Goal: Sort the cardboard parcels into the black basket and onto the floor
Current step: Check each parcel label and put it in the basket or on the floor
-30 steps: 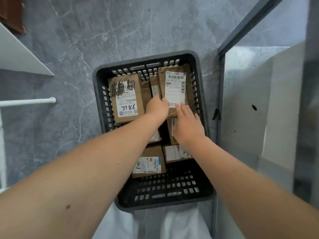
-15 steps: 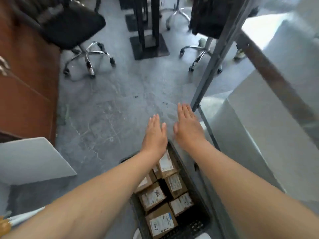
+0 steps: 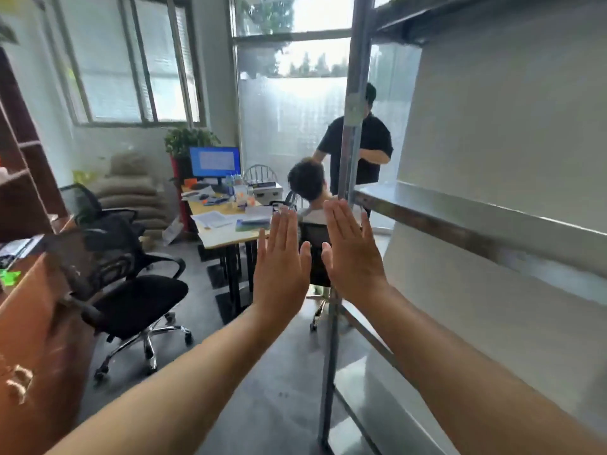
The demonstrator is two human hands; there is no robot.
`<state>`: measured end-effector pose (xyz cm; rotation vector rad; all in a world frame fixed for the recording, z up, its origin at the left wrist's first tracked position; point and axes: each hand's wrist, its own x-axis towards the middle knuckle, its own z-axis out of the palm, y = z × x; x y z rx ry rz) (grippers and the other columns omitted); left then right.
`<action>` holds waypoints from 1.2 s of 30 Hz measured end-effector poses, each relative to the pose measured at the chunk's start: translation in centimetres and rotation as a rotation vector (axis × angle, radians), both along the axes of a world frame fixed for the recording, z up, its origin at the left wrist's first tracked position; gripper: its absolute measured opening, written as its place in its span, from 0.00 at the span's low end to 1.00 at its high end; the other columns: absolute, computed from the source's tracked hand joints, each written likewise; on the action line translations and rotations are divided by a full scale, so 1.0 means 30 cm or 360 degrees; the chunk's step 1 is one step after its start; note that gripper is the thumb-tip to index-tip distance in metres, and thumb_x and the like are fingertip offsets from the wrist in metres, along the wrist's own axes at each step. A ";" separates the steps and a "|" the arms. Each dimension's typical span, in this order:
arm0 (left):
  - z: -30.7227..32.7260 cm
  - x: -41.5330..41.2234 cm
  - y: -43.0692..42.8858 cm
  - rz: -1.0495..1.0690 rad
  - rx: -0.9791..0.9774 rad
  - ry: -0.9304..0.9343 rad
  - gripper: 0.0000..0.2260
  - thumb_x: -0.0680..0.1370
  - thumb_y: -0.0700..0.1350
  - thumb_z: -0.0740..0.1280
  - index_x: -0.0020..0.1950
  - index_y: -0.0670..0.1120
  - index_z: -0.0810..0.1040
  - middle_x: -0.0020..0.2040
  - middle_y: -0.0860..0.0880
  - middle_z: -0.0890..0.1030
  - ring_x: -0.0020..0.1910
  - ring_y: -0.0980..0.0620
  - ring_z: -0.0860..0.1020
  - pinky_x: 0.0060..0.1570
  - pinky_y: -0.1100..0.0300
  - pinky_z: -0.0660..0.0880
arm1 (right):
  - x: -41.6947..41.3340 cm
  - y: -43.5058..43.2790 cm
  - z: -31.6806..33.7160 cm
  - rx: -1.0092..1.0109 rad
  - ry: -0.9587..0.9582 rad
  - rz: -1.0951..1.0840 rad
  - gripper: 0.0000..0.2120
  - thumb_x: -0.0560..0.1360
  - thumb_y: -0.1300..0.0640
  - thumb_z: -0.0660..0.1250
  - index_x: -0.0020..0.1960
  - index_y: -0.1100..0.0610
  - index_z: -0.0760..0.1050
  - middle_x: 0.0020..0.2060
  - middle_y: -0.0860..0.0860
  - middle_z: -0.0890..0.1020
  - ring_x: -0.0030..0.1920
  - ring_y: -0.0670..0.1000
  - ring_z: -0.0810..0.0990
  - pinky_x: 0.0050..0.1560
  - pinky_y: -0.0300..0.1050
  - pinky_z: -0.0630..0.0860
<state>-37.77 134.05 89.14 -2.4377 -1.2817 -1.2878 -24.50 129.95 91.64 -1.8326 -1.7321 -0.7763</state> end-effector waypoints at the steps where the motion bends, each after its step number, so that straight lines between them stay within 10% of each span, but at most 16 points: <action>1: 0.052 0.004 -0.031 -0.0007 0.0033 0.0000 0.27 0.83 0.51 0.47 0.81 0.44 0.47 0.81 0.49 0.46 0.79 0.54 0.42 0.78 0.50 0.44 | 0.023 -0.038 0.058 0.0022 -0.0040 -0.0055 0.34 0.77 0.55 0.65 0.79 0.61 0.56 0.78 0.56 0.58 0.79 0.55 0.54 0.77 0.58 0.49; 12: 0.433 0.357 -0.481 -0.0294 0.0433 -0.0020 0.27 0.84 0.53 0.41 0.80 0.43 0.45 0.81 0.46 0.43 0.80 0.50 0.42 0.78 0.46 0.46 | 0.314 -0.664 0.421 0.0302 -0.0235 -0.0432 0.32 0.79 0.46 0.61 0.79 0.57 0.57 0.78 0.53 0.59 0.79 0.54 0.55 0.78 0.58 0.49; 24: 0.420 0.998 -1.448 -0.1132 0.0390 -0.0037 0.28 0.84 0.55 0.41 0.81 0.44 0.44 0.81 0.47 0.44 0.80 0.51 0.42 0.78 0.47 0.47 | 0.733 -1.766 0.472 0.0284 -0.0030 -0.1295 0.32 0.83 0.46 0.51 0.81 0.56 0.43 0.80 0.53 0.45 0.80 0.52 0.41 0.76 0.52 0.34; 36: 0.373 1.293 -2.545 -0.2042 0.0533 -0.0058 0.26 0.84 0.50 0.45 0.80 0.42 0.47 0.81 0.45 0.49 0.80 0.50 0.47 0.78 0.48 0.49 | 0.762 -2.945 0.331 0.0128 -0.0057 -0.2206 0.32 0.83 0.49 0.53 0.81 0.58 0.44 0.80 0.52 0.48 0.80 0.50 0.45 0.78 0.59 0.44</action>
